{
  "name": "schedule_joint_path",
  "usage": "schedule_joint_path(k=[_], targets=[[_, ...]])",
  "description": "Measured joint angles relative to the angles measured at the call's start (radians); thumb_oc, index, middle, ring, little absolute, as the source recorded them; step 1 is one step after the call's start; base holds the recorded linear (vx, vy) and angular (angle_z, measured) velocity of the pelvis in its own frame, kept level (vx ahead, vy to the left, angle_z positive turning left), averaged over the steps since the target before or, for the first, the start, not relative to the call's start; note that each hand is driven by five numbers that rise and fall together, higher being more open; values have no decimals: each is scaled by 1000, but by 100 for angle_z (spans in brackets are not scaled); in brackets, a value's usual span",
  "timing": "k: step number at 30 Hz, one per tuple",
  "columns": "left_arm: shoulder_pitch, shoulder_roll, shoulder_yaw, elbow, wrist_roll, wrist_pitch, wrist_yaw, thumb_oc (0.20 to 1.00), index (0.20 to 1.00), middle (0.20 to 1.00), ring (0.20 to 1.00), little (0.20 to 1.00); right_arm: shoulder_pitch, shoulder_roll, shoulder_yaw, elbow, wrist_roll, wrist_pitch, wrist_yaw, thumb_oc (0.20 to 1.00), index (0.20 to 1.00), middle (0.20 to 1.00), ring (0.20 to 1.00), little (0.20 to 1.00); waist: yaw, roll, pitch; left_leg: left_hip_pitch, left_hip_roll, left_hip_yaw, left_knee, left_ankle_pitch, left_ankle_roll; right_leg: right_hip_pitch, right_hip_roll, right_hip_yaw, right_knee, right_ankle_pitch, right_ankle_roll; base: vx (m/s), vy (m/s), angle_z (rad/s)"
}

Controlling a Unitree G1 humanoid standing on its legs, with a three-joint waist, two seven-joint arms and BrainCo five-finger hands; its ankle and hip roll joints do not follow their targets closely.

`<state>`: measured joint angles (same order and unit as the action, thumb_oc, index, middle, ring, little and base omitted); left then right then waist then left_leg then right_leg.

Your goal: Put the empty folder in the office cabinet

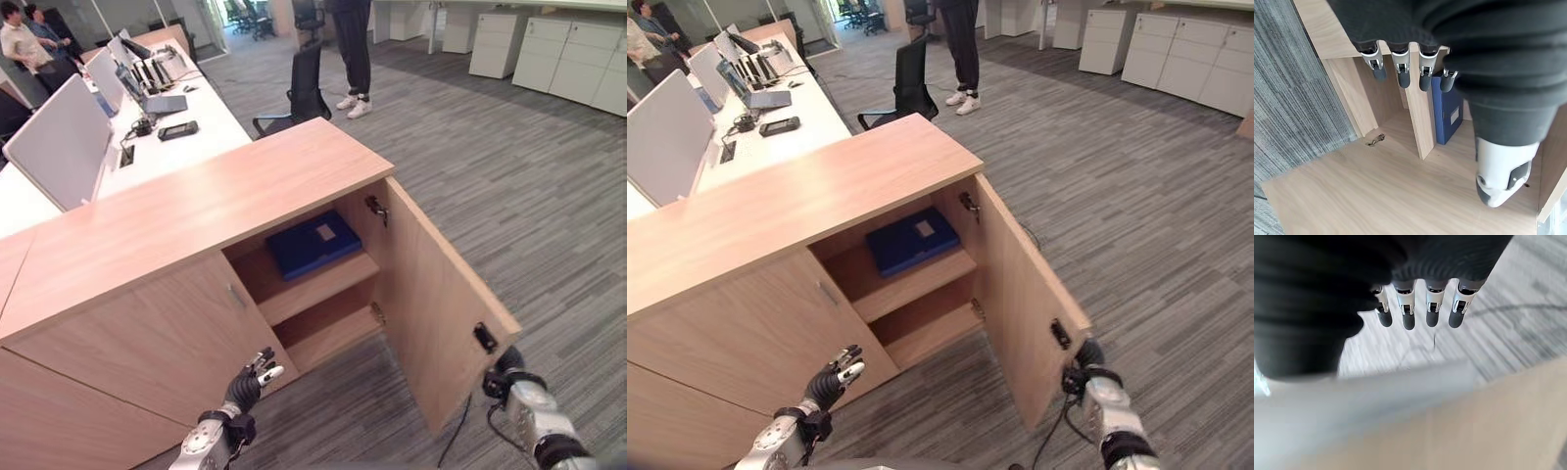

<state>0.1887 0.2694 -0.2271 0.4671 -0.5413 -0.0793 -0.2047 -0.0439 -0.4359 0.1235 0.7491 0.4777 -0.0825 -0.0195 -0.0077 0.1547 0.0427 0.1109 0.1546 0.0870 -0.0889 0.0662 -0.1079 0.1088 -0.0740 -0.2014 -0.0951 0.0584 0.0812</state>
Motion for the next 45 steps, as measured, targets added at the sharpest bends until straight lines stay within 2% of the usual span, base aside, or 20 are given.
schedule_joint_path(k=[10, 15, 16, 17, 18, 20, 21, 23, 25, 29, 31, 32, 34, 35, 36, 37, 39, 40, 43, 45], targets=[[10, -26, 28, 7, 3, -9, 42, 1000, 1000, 1000, 1000, 1000, 9, 58, 199, -250, -108, 1, 75, 1000, 1000, 1000, 1000, 1000, 36, -27, 12, -20, 0, -22, -8, -9, 4, 3, 2, -18, 1, 1, 1, -22, -3, 6], [-13, -26, 26, 22, 3, -13, 51, 1000, 1000, 1000, 1000, 1000, -100, 66, 225, -242, -115, 8, 55, 1000, 1000, 1000, 1000, 1000, 94, -54, 36, -113, -21, -98, 80, 24, -28, 9, -5, -114, 6, -8, 0, -102, 24, 61], [-57, -25, 17, 46, 2, -8, 53, 1000, 1000, 1000, 1000, 1000, -119, 53, 224, -237, -116, 12, 39, 1000, 1000, 1000, 1000, 1000, 94, -81, 48, -160, -42, -78, 99, 76, -62, 11, -42, -168, 3, -1, -11, -78, 54, 146], [-83, -27, 14, 54, 2, -7, 53, 1000, 1000, 1000, 1000, 1000, -138, 29, 225, -237, -116, 20, 28, 1000, 1000, 1000, 1000, 1000, 88, -113, 70, -178, -34, 92, 122, 72, -52, 20, -70, -233, 1, -3, -42, -21, 36, 132], [-81, -25, 14, 53, 2, -6, 53, 1000, 1000, 1000, 1000, 1000, -143, 24, 222, -237, -116, 20, 27, 1000, 1000, 1000, 1000, 1000, 93, -121, 76, -179, -12, 180, 147, 45, -12, 28, -79, -251, 1, -5, -46, 44, 99, 91], [-56, -4, 13, 50, 2, 0, 46, 1000, 1000, 1000, 1000, 1000, -166, 28, 223, -238, -116, 24, 20, 1000, 1000, 1000, 1000, 1000, 102, -153, 78, -156, 38, 302, 212, 26, 3, 41, -104, -279, 1, -8, -41, 58, 115, 61], [-44, 15, -1, 35, 3, 6, 34, 1000, 1000, 1000, 1000, 1000, -169, 27, 202, -236, -116, 34, 10, 1000, 1000, 1000, 1000, 1000, 76, -156, 73, -121, 51, 370, 223, 12, -5, 87, -124, -329, 6, -13, -9, 93, 194, 95], [-17, 15, -8, 11, 5, 8, 21, 1000, 1000, 1000, 1000, 1000, -170, 24, 148, -216, -116, 47, -6, 1000, 1000, 1000, 1000, 1000, 80, -98, 39, -63, 51, 342, 123, -17, 3, 94, -107, -349, 13, -12, 31, 90, 200, 67], [-33, 31, -6, 11, 9, 14, 18, 1000, 1000, 1000, 1000, 1000, -173, 65, 94, -148, -114, 42, -30, 1000, 1000, 1000, 1000, 1000, 83, -130, 34, -64, -10, 304, 91, -10, 31, 98, -150, -363, 49, -25, 63, 54, 141, 63], [-68, 99, -14, 3, 10, 28, 12, 1000, 1000, 1000, 1000, 1000, -236, 72, 52, -42, -105, 47, -66, 1000, 1000, 1000, 1000, 1000, 107, -204, 24, -105, -88, 240, 78, -6, 80, 38, -233, -328, 176, -53, 73, 87, 173, 64], [-84, 114, -15, 6, 12, 31, 6, 1000, 1000, 1000, 1000, 1000, -283, 57, 45, 25, -104, 50, -70, 1000, 1000, 1000, 1000, 1000, 111, -191, 31, -98, -103, 216, 68, -16, 102, 9, -272, -308, 294, -52, 75, 69, 120, 48], [-89, 126, -18, 3, 18, 31, -1, 1000, 1000, 1000, 1000, 1000, -320, 44, 42, 78, -102, 51, -70, 1000, 1000, 1000, 1000, 1000, 112, -173, 34, -84, -110, 196, 57, -18, 117, -49, -320, -273, 456, -40, 94, 28, 79, 41], [-107, 153, -22, 2, 19, 30, -1, 1000, 1000, 1000, 1000, 1000, -371, 30, 35, 156, -81, 48, -68, 1000, 1000, 1000, 1000, 1000, 120, -157, 53, -60, -122, 170, 51, -22, 140, -145, -360, -173, 635, -10, 163, 90, 33, 42], [-127, 174, -40, -2, 19, 28, -1, 1000, 1000, 1000, 1000, 1000, -378, 17, 28, 181, -60, 48, -69, 1000, 1000, 1000, 1000, 1000, 122, -158, 52, -68, -120, 153, 51, -20, 146, -172, -336, -104, 651, -35, 194, 159, -13, 52], [-137, 186, -43, -6, 19, 25, -1, 1000, 1000, 1000, 1000, 1000, -379, 11, 27, 192, -54, 49, -73, 1000, 1000, 1000, 1000, 1000, 127, -155, 53, -70, -120, 147, 51, -13, 151, -183, -319, -76, 633, -44, 202, 253, -106, 68], [-139, 200, -42, -30, 17, 27, -2, 1000, 1000, 1000, 1000, 1000, -403, -7, -19, 269, 8, 40, -60, 1000, 1000, 1000, 1000, 1000, 120, -154, 55, -73, -123, 88, 42, -10, 145, -165, -230, 28, 467, -98, 185, 87, -95, 81], [-160, 201, -41, -38, 16, 26, -8, 1000, 1000, 1000, 1000, 1000, -469, -87, -55, 408, 77, 43, -65, 1000, 1000, 1000, 1000, 1000, 116, -142, 62, -73, -140, 41, 12, 11, 141, -110, -188, 55, 158, -87, 176, 102, -69, 83], [-153, 197, -16, -36, 15, 25, -5, 1000, 1000, 1000, 1000, 1000, -491, -108, -46, 442, 93, 51, -80, 1000, 1000, 1000, 1000, 1000, 113, -141, 68, -72, -145, 28, 11, 12, 139, -106, -183, 52, 81, -67, 177, 117, -65, 56], [-131, 204, -18, -41, 12, 26, -16, 1000, 1000, 1000, 1000, 1000, -479, -184, -129, 519, 123, 72, -76, 1000, 1000, 1000, 1000, 1000, 118, -182, 51, -59, -197, -23, -11, 20, 123, -59, -200, 53, 6, 17, 121, 70, -50, 74], [-85, 199, -23, -46, 6, 27, -21, 1000, 1000, 1000, 1000, 1000, -465, -188, -127, 533, 132, 92, -79, 1000, 1000, 1000, 1000, 1000, 124, -172, 41, -49, -177, -26, -11, 13, 102, -53, -183, 47, 1, 50, 108, 74, -78, 14]])
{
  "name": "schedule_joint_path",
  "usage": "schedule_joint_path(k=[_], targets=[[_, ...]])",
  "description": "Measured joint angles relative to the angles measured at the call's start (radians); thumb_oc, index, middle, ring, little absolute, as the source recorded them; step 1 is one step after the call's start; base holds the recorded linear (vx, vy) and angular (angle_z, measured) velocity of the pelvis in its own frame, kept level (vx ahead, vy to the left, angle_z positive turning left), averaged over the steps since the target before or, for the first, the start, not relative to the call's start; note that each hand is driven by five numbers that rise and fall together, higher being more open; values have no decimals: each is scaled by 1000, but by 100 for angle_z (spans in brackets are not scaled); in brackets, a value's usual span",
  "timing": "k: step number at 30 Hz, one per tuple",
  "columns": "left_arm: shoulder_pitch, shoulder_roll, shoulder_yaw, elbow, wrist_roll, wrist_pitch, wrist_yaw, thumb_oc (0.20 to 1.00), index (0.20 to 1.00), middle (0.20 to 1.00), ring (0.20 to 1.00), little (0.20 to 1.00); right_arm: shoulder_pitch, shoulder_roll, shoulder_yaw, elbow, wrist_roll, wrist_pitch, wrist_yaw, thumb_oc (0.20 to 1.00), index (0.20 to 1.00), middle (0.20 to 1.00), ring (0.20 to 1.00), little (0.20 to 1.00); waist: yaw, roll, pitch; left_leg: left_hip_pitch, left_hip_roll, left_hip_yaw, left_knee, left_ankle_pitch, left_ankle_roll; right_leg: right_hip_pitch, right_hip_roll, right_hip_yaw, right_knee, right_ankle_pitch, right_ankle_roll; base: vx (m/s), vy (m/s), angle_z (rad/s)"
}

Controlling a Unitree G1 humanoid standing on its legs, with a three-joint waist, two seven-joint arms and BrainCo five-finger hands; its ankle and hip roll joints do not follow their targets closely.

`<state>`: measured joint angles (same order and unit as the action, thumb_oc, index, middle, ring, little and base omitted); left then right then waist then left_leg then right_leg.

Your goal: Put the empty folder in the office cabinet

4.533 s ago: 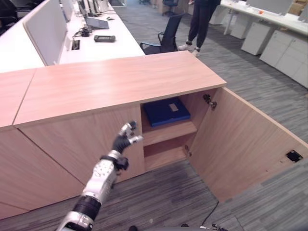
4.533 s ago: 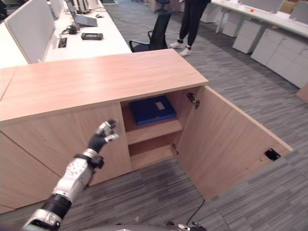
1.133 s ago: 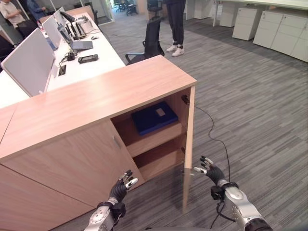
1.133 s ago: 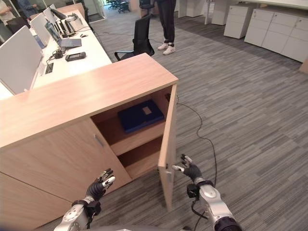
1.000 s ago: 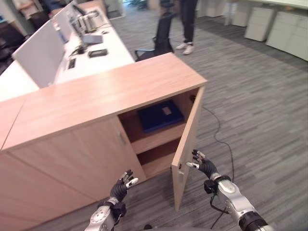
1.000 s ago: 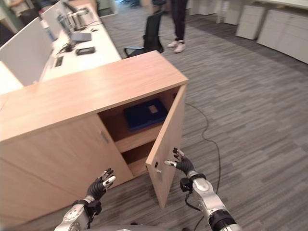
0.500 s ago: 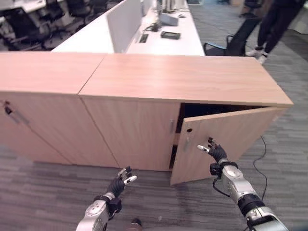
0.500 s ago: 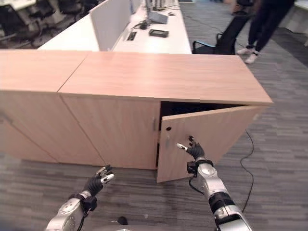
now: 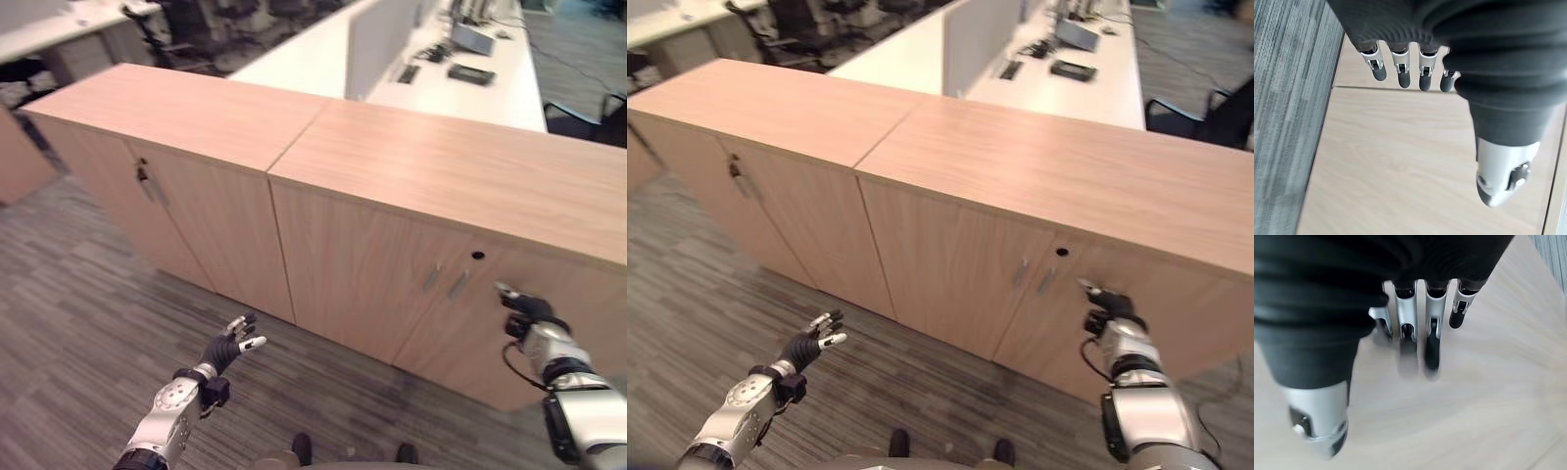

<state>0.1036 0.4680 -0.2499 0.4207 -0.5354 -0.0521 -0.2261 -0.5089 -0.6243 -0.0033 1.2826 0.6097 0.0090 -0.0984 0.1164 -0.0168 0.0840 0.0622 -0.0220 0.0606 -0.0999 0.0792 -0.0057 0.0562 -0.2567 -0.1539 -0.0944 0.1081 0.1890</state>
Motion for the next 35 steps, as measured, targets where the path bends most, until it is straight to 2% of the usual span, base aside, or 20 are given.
schedule_joint_path(k=[2, 7, 11, 13, 14, 15, 16, 18, 19, 21, 23, 25, 26, 28, 32, 35], targets=[[32, -23, -9, -14, -1, 2, -4, 1000, 1000, 1000, 1000, 1000, 3, -21, -1, 16, 0, 20, 13, 1000, 1000, 1000, 1000, 1000, -5, 24, -9, -3, 30, -2, 0, -2, -17, -2, 28, -13, -1, 2, -16, 45, -65, -7], [26, -59, -26, -49, -2, 2, -24, 1000, 1000, 1000, 1000, 1000, 24, -43, -1, 17, -1, 25, 28, 1000, 1000, 1000, 1000, 1000, -20, 52, -23, 1, 62, -11, 0, -5, -38, 13, 60, -26, -1, -8, -38, 31, -64, 2], [28, -70, -26, -50, -1, 2, -22, 1000, 1000, 1000, 1000, 1000, 34, -40, -2, 2, 0, 18, 31, 1000, 1000, 1000, 1000, 1000, -24, 77, -41, 9, 67, -9, 0, -5, -40, 11, 65, -23, -1, -9, -40, 28, -42, -2], [30, -78, -25, -50, 0, 2, -20, 1000, 1000, 1000, 1000, 1000, 65, -22, 1, -37, 0, 8, 34, 1000, 1000, 1000, 1000, 1000, -26, 83, -45, 13, 68, -5, 0, -6, -42, 11, 66, -19, -1, -10, -40, 15, -19, -4], [33, -83, -19, -51, 2, 0, -15, 1000, 1000, 1000, 1000, 1000, 123, -11, 3, -116, -1, -11, 18, 1000, 1000, 1000, 1000, 1000, -30, 84, -50, 13, 69, -2, 0, -7, -43, 6, 67, -15, -1, -10, -41, 18, -18, -17], [59, -94, 3, -55, 2, -4, -1, 1000, 1000, 1000, 1000, 1000, 234, 44, -15, -298, 0, -49, 24, 1000, 1000, 1000, 1000, 1000, -25, 76, -63, 14, 76, 13, 0, -12, -49, 4, 73, -7, -1, -12, -45, 18, -16, -25], [62, -98, 7, -49, 9, 0, 7, 1000, 1000, 1000, 1000, 1000, 282, 91, -16, -349, -2, -53, 26, 1000, 1000, 1000, 1000, 1000, -39, 82, -68, 16, 79, 20, 0, -13, -50, 0, 76, 1, -1, -11, -45, 18, -16, -20], [75, -124, 36, -49, 37, -3, 28, 1000, 1000, 1000, 1000, 1000, 437, 187, -29, -556, -24, -95, 27, 1000, 1000, 1000, 1000, 1000, -52, 75, -72, 19, 84, 23, 0, -15, -53, 2, 82, 1, -1, -13, -48, 21, -17, -10], [80, -125, 37, -49, 44, -2, 34, 1000, 1000, 1000, 1000, 1000, 451, 210, -15, -561, -33, -84, 31, 1000, 1000, 1000, 1000, 1000, -59, 78, -75, 19, 86, 30, 0, -15, -53, 2, 83, 5, 0, -12, -51, 32, -28, -15], [84, -151, 63, -45, 68, -11, 45, 1000, 1000, 1000, 1000, 1000, 528, 260, -22, -579, -75, -110, 30, 1000, 1000, 1000, 1000, 1000, -83, 78, -78, 27, 85, 34, 0, -16, -53, 1, 82, 6, 0, -13, -50, 11, -12, -4], [93, -165, 82, -8, 106, -22, 62, 1000, 1000, 1000, 1000, 1000, 645, 333, 9, -563, -137, -109, 40, 1000, 1000, 1000, 1000, 1000, -86, 64, -86, 30, 90, 48, 0, -28, -62, -5, 88, 19, 0, -20, -57, -17, 0, -18], [100, -164, 92, 8, 130, -22, 64, 1000, 1000, 1000, 1000, 1000, 681, 351, 56, -534, -191, -85, 56, 1000, 1000, 1000, 1000, 1000, -97, 61, -86, 30, 92, 64, 0, -32, -60, -10, 88, 34, 0, -18, -55, -39, 18, -29], [99, -163, 92, 22, 132, -22, 67, 1000, 1000, 1000, 1000, 1000, 693, 359, 77, -513, -227, -86, 66, 1000, 1000, 1000, 1000, 1000, -119, 51, -83, 31, 91, 78, 0, -27, -56, -22, 87, 39, 0, -14, -53, -27, 34, -40], [100, -164, 91, 62, 159, -21, 72, 1000, 1000, 1000, 1000, 1000, 699, 368, 111, -448, -285, -77, 87, 1000, 1000, 1000, 1000, 1000, -139, 42, -80, 48, 93, 109, 0, -39, -52, -26, 87, 61, 0, -10, -48, -35, 41, -46], [99, -163, 85, 87, 199, -22, 78, 1000, 1000, 1000, 1000, 1000, 711, 368, 136, -398, -344, -64, 108, 1000, 1000, 1000, 1000, 1000, -165, 34, -78, 51, 93, 153, -1, -53, -56, -40, 78, 63, 0, 0, -32, -26, 26, -33], [90, -165, 81, 140, 211, -23, 81, 1000, 1000, 1000, 1000, 1000, 710, 366, 146, -381, -357, -63, 119, 1000, 1000, 1000, 1000, 1000, -171, 32, -79, 59, 94, 165, -1, -57, -57, -41, 79, 69, 0, 5, -34, -18, 21, -17]])
